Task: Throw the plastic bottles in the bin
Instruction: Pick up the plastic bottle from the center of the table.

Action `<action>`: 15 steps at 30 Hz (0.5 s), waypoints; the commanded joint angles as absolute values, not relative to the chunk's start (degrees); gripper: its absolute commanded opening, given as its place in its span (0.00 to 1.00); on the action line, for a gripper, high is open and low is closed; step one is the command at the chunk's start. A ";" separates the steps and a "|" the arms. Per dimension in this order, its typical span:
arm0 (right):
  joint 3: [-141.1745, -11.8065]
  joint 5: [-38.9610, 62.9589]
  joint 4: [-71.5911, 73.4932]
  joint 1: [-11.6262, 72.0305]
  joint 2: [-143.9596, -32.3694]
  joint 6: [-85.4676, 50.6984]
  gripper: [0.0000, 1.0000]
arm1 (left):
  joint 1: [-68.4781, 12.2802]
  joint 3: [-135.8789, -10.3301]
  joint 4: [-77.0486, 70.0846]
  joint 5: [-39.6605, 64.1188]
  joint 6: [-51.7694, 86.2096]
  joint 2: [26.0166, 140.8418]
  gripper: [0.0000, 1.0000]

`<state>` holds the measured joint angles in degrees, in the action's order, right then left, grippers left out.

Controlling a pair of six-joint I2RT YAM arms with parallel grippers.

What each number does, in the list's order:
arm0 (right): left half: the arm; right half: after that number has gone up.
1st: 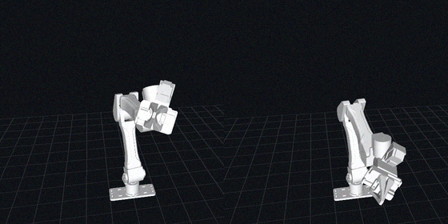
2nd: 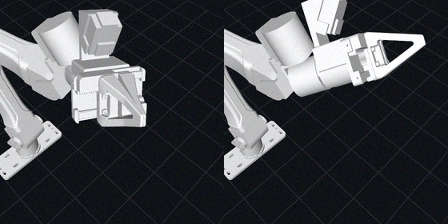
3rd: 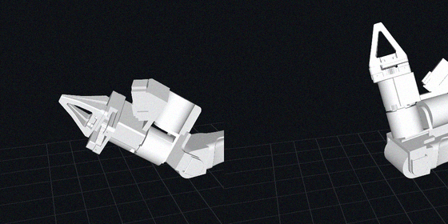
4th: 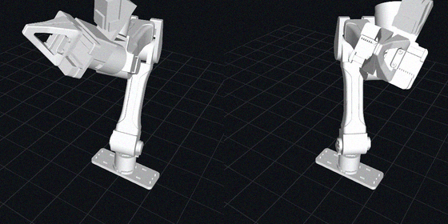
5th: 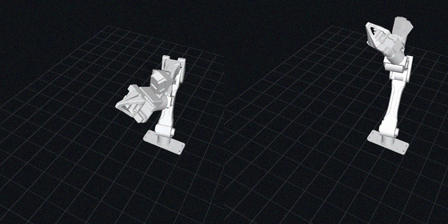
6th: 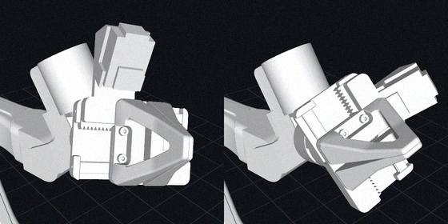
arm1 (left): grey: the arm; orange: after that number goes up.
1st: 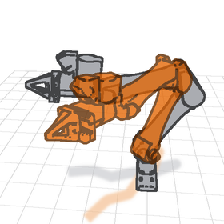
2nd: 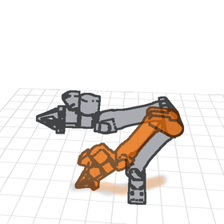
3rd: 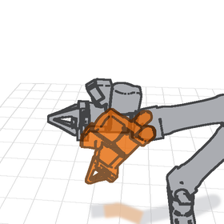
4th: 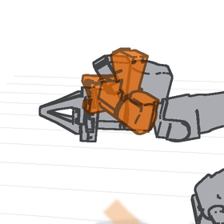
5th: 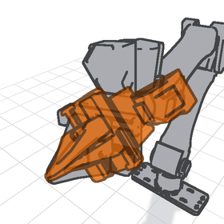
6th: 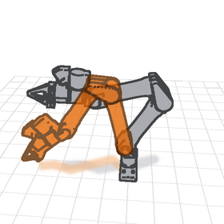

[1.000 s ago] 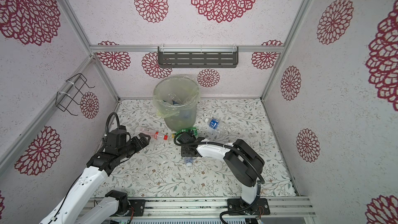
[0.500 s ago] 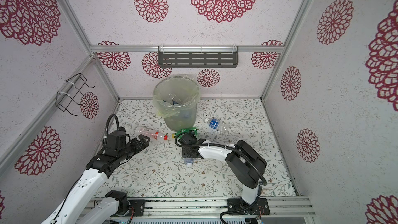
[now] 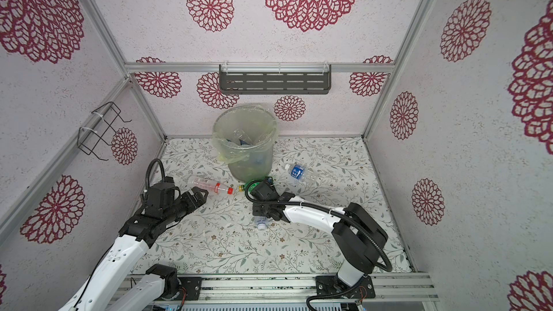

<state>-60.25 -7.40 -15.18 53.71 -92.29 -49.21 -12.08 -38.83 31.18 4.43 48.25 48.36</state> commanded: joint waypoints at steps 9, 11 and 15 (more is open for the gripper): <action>-61.26 -9.55 -15.46 54.02 -81.90 -48.58 0.48 | -11.58 -38.14 31.11 4.04 48.38 47.82 0.97; -61.09 -10.19 -15.40 54.01 -80.21 -48.08 0.47 | -11.51 -38.06 31.11 3.98 48.34 47.89 0.97; -61.13 -11.90 -15.33 53.93 -76.92 -46.56 0.47 | -11.52 -37.97 30.85 3.98 48.34 48.01 0.97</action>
<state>-60.25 -9.26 -15.29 53.74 -79.94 -48.38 -12.05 -38.61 31.16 4.43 48.25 48.34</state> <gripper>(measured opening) 0.475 0.974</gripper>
